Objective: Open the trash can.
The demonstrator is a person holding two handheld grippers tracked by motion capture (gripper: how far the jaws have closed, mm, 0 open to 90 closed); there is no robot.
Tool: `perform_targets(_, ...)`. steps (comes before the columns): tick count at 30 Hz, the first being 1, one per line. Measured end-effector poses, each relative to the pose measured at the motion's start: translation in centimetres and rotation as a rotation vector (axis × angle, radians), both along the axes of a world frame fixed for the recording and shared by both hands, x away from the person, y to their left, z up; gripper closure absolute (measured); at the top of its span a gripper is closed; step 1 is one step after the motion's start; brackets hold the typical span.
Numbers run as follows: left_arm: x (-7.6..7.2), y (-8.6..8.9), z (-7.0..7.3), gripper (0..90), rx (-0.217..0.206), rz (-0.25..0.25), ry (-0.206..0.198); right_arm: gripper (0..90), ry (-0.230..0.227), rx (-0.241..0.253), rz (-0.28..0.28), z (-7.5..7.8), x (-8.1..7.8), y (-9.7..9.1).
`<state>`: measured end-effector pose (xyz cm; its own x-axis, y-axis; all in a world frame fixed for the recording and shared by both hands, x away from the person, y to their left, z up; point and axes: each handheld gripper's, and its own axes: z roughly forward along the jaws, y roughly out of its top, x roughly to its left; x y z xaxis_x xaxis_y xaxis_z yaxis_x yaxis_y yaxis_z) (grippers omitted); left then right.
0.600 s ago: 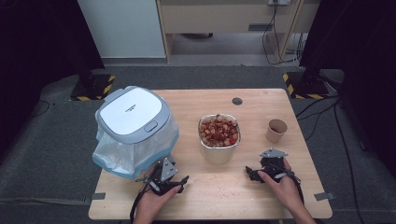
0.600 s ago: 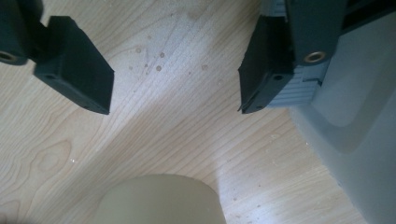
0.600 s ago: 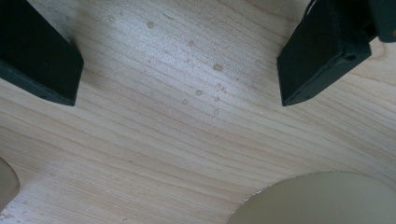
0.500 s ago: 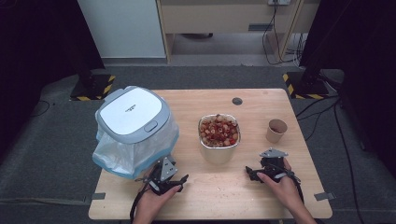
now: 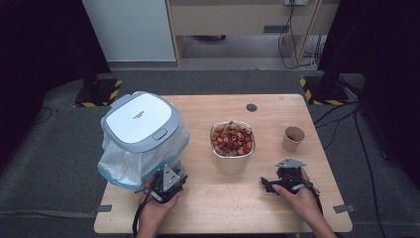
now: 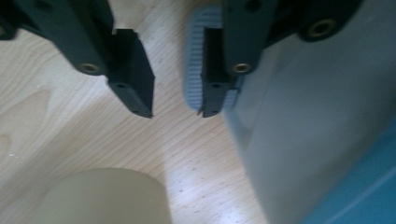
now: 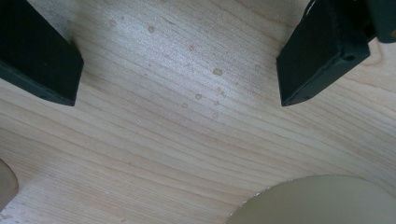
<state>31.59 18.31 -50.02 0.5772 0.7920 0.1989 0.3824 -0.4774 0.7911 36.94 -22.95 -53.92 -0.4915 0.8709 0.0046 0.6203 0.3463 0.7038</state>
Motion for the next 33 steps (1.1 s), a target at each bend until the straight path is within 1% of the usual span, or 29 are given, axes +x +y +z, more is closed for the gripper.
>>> perform_targets(4, 0.4, 0.5, -0.1, 76.1, 0.016, 0.051, -0.013, 1.0, -0.002, -0.001, 0.002, 0.0, 0.0, 0.0)
perform_targets(5, 0.7, 0.6, -0.2, 77.5, 0.026, 0.065, -0.011, 1.0, -0.003, -0.001, 0.003, 0.0, 0.0, 0.0)
perform_targets(7, 0.8, 0.7, -0.3, 82.8, 0.019, 0.080, 0.001, 1.0, -0.002, -0.001, 0.004, 0.0, 0.0, 0.0)
perform_targets(11, 0.7, 0.3, -0.5, 83.4, 0.032, 0.078, 0.020, 1.0, 0.002, 0.003, 0.002, 0.0, -0.1, 0.0)
perform_targets(12, 0.7, 0.3, -0.6, 84.0, 0.029, 0.076, 0.031, 1.0, -0.001, 0.001, 0.006, 0.0, 0.0, -0.1)
perform_targets(13, 0.7, 0.3, -0.6, 84.4, 0.029, 0.076, 0.031, 1.0, -0.001, 0.001, 0.006, 0.0, 0.0, -0.1)
perform_targets(14, 0.7, 0.2, -0.7, 85.0, 0.040, 0.069, 0.036, 1.0, -0.001, 0.000, 0.008, 0.0, -0.1, -0.1)
perform_targets(15, 0.7, 0.1, -0.7, 85.6, 0.035, 0.077, 0.040, 1.0, 0.000, 0.002, 0.007, 0.0, -0.1, -0.1)
perform_targets(20, 0.7, 0.2, -0.9, 86.6, 0.017, 0.087, 0.053, 1.0, -0.002, 0.000, 0.009, 0.0, -0.1, -0.1)
perform_targets(24, 0.6, 0.0, -1.3, 87.4, 0.021, 0.094, 0.044, 1.0, -0.002, 0.000, 0.010, 0.0, -0.1, -0.1)
perform_targets(25, 0.5, -0.1, -1.3, 87.4, 0.042, 0.089, 0.033, 1.0, -0.002, 0.000, 0.010, 0.0, -0.1, -0.1)
perform_targets(26, 0.4, -0.2, -1.3, 87.7, 0.055, 0.087, 0.028, 1.0, -0.002, 0.001, 0.009, 0.0, -0.1, -0.1)
perform_targets(27, 0.4, -0.3, -1.4, 87.9, 0.054, 0.091, 0.028, 1.0, -0.002, 0.001, 0.009, 0.0, -0.1, -0.1)
perform_targets(29, 0.5, -0.1, -1.5, 88.0, 0.023, 0.103, 0.036, 1.0, -0.002, 0.000, 0.009, 0.0, -0.1, -0.1)
perform_targets(33, 0.4, -0.2, -1.6, 88.3, 0.027, 0.108, 0.036, 1.0, -0.001, 0.000, 0.008, 0.0, -0.1, -0.1)
